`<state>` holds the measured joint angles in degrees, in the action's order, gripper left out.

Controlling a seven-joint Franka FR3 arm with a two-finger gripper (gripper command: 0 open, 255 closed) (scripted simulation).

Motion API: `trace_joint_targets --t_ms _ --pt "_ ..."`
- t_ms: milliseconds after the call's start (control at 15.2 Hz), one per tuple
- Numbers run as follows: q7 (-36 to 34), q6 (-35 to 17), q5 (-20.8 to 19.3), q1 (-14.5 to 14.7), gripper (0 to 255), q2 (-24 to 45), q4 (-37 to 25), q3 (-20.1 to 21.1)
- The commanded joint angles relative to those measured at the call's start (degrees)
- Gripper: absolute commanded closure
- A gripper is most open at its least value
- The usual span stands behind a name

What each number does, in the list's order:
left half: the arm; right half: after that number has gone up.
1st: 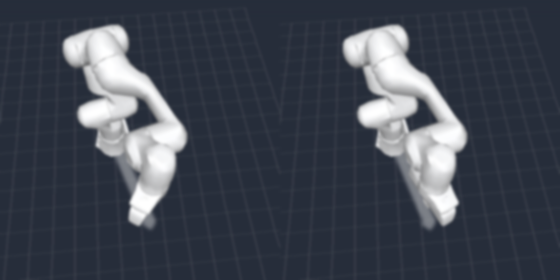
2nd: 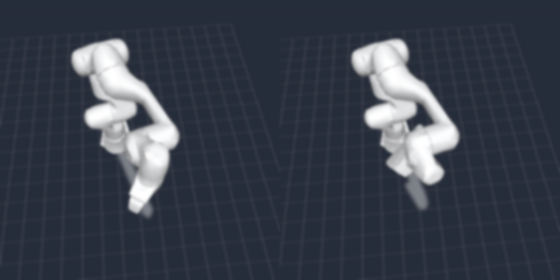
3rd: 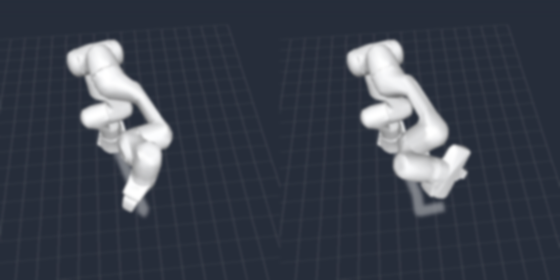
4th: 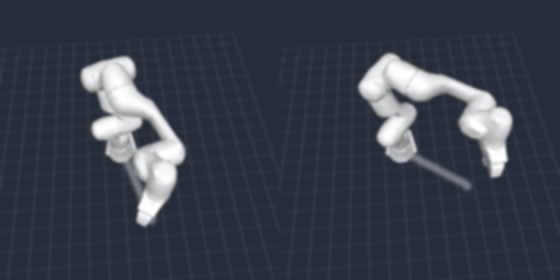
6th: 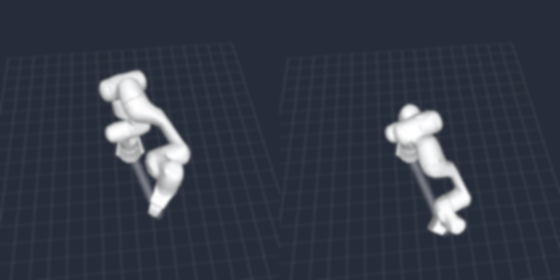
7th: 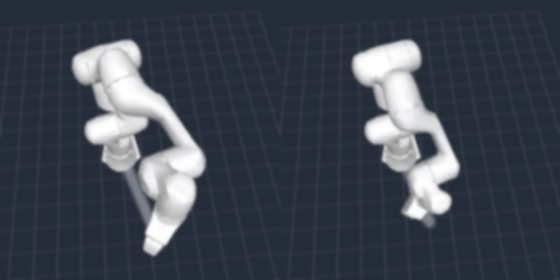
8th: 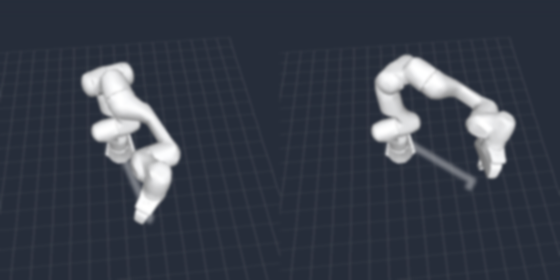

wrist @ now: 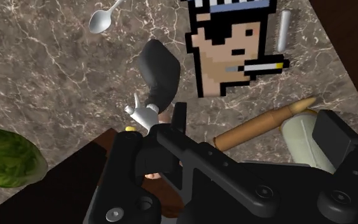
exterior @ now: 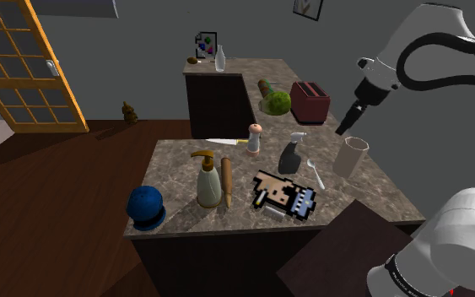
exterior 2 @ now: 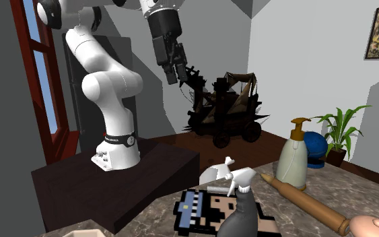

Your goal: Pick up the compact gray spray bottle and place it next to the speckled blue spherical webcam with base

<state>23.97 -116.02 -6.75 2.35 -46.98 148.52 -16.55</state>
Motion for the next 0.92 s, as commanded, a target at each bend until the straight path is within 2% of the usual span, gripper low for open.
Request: trace_joint_targets --t_ms 0,264,462,660,858 --pt "5.7 -4.4 -0.4 1.1 0 2.1 1.3 -4.3" --pt "17.4 -12.7 0.4 4.8 0 7.9 2.4 -13.4" --pt "27.2 -18.3 2.9 9.7 0 13.6 1.6 -21.3" --pt "38.4 -22.9 7.9 17.3 0 20.0 -0.5 -30.7" --pt "51.9 -25.8 16.6 28.8 0 27.1 -4.0 -42.9"
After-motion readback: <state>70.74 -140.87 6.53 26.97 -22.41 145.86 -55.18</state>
